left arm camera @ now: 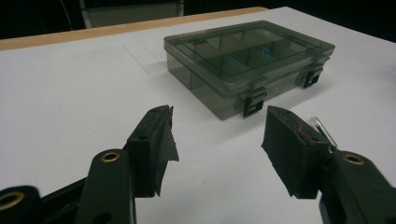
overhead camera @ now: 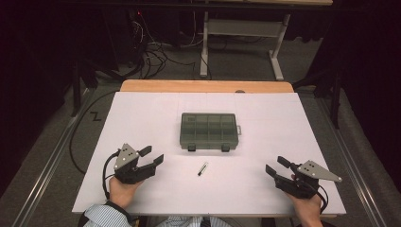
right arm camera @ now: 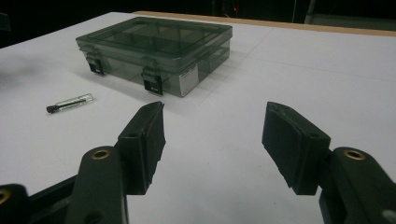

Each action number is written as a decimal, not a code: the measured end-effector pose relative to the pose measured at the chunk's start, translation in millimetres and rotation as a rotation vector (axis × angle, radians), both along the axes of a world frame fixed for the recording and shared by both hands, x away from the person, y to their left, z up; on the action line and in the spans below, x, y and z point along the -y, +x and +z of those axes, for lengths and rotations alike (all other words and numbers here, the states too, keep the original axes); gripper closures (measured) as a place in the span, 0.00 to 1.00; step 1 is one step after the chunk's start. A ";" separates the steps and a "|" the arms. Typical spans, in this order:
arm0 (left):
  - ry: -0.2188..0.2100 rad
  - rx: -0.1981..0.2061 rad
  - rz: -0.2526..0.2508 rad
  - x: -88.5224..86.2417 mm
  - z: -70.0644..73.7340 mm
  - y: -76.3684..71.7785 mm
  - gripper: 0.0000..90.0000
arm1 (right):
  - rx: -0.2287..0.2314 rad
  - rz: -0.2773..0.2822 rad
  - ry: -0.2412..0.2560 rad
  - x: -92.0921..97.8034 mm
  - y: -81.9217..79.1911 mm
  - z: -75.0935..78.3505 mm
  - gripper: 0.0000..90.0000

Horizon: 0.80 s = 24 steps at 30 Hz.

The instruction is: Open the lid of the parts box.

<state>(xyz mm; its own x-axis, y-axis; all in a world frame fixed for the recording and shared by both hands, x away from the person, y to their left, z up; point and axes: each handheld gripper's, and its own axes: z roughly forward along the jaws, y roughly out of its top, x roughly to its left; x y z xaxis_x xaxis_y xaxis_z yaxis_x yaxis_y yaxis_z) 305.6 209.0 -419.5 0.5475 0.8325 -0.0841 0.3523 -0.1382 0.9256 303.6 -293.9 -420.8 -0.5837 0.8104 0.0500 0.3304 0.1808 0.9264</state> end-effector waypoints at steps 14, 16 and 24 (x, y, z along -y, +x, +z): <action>-0.015 -0.012 -0.003 -0.5 0.5 0.5 0.44 | -0.001 0.004 0.009 -1.7 0.6 0.5 0.45; -0.017 -0.012 -0.001 -0.2 0.4 0.6 0.44 | -0.002 0.002 0.016 -1.8 1.1 0.6 0.45; -0.023 -0.013 0.000 -0.2 0.6 1.1 0.43 | -0.009 -0.003 0.038 -0.9 2.5 1.8 0.45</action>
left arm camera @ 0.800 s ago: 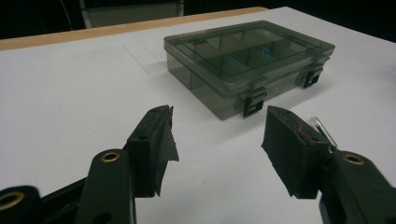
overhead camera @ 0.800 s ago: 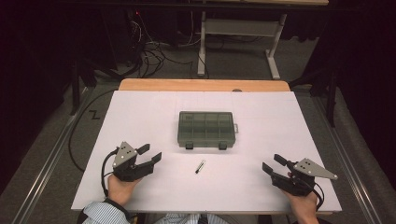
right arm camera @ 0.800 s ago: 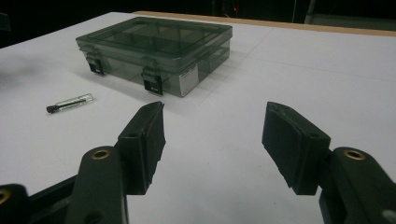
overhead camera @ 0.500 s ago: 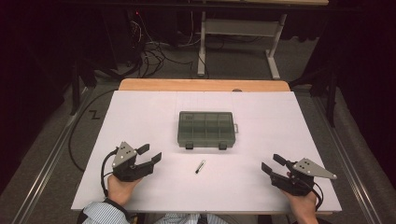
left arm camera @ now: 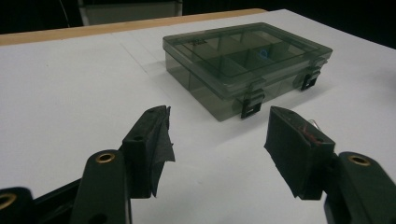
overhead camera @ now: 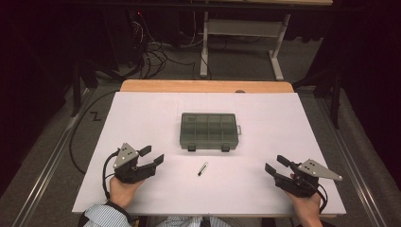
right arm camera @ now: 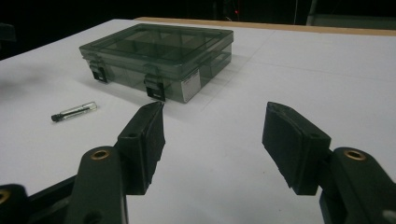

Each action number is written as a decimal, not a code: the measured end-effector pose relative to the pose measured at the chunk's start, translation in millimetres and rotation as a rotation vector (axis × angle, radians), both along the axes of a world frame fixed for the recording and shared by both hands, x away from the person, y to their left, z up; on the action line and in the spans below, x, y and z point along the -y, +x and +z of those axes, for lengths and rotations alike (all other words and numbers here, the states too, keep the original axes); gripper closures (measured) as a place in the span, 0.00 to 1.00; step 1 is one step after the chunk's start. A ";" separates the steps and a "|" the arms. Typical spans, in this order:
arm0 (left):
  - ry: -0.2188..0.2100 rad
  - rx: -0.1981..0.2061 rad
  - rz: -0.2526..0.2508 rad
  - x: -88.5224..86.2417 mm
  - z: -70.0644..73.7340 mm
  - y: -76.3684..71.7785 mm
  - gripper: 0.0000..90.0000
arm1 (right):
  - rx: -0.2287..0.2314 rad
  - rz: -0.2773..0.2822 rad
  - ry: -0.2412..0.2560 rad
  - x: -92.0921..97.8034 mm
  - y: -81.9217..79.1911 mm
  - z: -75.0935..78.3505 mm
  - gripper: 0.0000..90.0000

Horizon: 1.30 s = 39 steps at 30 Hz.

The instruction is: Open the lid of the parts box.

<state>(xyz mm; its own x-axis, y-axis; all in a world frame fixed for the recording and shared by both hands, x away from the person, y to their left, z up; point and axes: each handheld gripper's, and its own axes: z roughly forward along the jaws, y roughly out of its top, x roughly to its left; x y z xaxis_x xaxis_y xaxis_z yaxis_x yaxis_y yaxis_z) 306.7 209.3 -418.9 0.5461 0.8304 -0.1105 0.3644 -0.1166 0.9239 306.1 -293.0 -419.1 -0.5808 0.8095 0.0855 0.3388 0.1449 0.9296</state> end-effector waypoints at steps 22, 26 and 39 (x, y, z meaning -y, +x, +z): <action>0.004 -0.007 0.004 3.8 -1.1 9.8 0.44 | -0.006 -0.007 0.004 -5.2 14.2 -0.8 0.45; 0.016 -0.005 -0.002 6.0 -1.3 11.8 0.44 | -0.003 -0.010 -0.006 -7.3 16.2 -0.9 0.45; 0.033 -0.007 -0.003 10.4 -2.0 19.1 0.44 | 0.020 -0.001 -0.001 -10.4 20.6 -0.2 0.46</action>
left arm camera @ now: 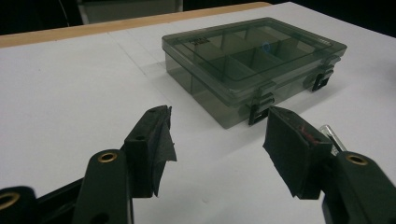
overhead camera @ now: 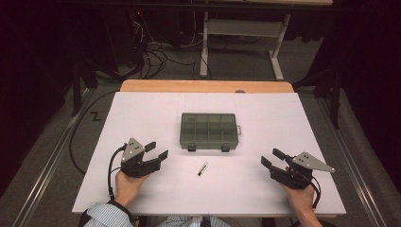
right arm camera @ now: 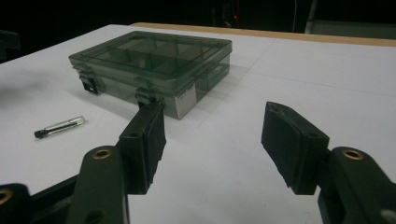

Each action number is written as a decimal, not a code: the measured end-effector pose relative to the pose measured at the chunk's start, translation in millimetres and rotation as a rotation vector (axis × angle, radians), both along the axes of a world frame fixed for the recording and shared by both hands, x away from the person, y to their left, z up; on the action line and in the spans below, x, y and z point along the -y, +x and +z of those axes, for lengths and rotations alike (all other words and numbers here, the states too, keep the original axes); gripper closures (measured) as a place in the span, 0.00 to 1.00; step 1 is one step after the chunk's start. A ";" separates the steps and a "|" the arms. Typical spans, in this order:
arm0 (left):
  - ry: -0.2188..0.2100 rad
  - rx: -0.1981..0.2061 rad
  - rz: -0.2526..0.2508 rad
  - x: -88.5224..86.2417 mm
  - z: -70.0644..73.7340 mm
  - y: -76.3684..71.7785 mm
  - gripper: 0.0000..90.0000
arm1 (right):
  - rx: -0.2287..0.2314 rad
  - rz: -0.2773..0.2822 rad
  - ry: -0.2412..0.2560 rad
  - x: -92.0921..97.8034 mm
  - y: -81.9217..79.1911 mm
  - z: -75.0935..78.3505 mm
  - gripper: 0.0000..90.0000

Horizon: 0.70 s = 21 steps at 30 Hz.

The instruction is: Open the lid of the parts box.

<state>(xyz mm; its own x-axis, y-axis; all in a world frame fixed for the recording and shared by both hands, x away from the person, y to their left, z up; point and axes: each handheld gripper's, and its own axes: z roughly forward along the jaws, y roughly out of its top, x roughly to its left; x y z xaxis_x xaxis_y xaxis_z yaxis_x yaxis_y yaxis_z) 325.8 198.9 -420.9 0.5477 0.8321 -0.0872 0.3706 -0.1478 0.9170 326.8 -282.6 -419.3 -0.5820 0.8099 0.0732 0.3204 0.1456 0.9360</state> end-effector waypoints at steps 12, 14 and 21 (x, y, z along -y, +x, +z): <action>-0.002 0.002 -0.001 3.9 -0.3 5.4 0.44 | -0.006 0.008 0.010 -8.6 7.8 -0.9 0.47; -0.002 0.003 -0.003 4.6 -0.5 6.2 0.44 | -0.009 0.003 0.016 -8.8 8.7 -0.7 0.47; 0.002 0.002 -0.005 6.8 -1.0 8.7 0.44 | -0.007 0.002 0.018 -10.7 11.4 -0.5 0.47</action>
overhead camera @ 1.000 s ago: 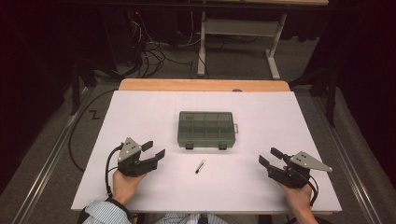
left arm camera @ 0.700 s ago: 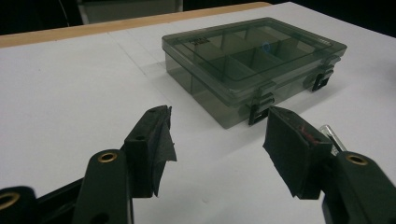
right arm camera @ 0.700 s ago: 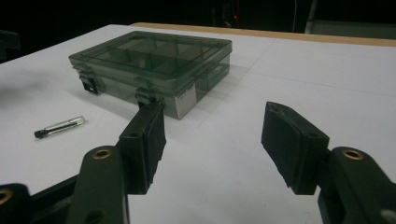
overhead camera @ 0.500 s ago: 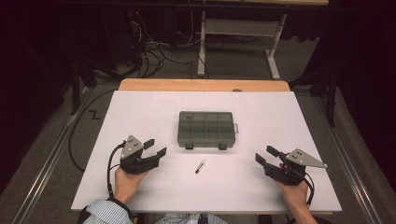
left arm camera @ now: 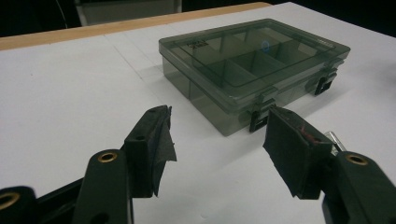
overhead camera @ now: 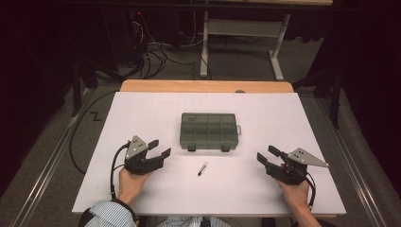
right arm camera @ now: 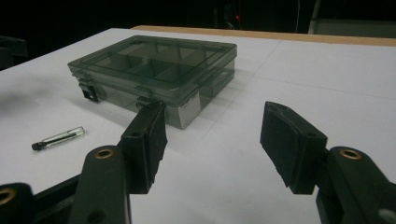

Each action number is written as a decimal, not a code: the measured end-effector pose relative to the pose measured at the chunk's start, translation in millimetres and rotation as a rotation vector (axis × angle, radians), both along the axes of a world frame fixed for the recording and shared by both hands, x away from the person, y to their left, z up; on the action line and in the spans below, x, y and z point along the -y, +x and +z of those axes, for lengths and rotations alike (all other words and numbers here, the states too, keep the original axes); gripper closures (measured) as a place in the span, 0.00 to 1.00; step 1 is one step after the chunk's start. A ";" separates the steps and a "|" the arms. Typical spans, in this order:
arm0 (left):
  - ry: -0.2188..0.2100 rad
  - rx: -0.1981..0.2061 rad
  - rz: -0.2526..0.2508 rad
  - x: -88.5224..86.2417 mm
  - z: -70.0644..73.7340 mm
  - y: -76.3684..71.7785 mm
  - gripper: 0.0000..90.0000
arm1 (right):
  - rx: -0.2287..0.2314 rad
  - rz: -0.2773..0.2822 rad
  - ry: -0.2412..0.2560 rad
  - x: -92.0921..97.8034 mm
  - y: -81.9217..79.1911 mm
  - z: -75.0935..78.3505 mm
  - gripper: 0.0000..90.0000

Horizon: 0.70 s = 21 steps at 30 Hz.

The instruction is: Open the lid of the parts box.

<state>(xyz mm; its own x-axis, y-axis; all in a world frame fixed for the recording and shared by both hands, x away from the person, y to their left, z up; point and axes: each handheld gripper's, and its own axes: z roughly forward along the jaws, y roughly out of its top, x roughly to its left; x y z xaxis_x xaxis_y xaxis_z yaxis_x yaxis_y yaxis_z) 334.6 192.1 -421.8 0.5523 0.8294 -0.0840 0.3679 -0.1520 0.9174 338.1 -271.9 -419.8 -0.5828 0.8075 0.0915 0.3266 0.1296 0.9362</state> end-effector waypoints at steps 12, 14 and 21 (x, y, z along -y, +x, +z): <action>0.006 -0.003 -0.002 3.7 -1.4 3.6 0.44 | 0.000 0.015 -0.002 -6.2 5.5 -0.2 0.47; 0.002 -0.003 -0.008 4.4 -1.9 4.6 0.45 | 0.001 0.016 -0.002 -6.8 6.3 -0.1 0.47; -0.002 -0.002 -0.008 6.0 -2.7 7.5 0.44 | 0.002 0.019 -0.003 -9.2 9.6 0.1 0.47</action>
<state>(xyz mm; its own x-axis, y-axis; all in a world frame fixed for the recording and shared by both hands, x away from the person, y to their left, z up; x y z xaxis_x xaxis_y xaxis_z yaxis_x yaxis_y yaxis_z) 342.0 186.1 -424.5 0.5588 0.8247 -0.0868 0.3684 -0.1531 0.9170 347.7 -262.7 -419.7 -0.5982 0.7966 0.0877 0.3223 0.1389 0.9364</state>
